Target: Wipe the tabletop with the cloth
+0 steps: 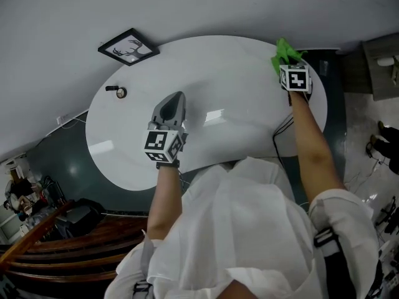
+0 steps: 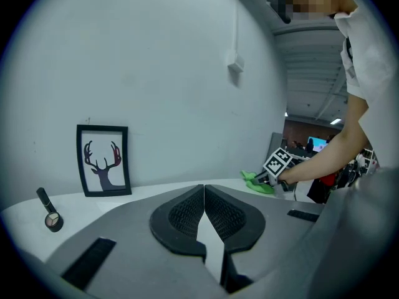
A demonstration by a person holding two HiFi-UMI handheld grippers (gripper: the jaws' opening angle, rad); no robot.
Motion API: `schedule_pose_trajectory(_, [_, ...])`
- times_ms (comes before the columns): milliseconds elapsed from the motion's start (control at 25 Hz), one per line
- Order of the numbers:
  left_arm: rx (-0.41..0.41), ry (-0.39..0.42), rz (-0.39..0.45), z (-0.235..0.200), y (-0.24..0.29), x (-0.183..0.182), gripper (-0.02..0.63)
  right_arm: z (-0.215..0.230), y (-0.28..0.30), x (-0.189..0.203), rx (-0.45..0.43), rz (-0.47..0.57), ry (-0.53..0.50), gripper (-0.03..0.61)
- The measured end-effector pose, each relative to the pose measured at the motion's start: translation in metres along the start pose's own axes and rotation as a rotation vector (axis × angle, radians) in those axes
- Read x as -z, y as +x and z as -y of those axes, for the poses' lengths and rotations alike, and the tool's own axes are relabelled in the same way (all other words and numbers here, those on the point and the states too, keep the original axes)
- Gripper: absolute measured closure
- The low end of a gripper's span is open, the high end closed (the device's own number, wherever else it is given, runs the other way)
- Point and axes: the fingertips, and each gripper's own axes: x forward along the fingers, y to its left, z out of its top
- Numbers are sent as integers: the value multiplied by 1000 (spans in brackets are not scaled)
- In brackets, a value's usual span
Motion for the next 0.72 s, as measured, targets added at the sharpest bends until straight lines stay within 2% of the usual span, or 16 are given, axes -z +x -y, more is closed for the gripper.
schedule_pose_trajectory(320, [15,13,13,17,14,-9,597,70,-36,58,105,-47,71,483])
schedule_pose_trajectory(480, [4,14,23,22,10,-13,597,72,-41,60,109,-50,55,483])
schedule_pose_trajectory(720, [-41,9,30,17,-9,-10,597,52,-44,57,100,-61,15,485])
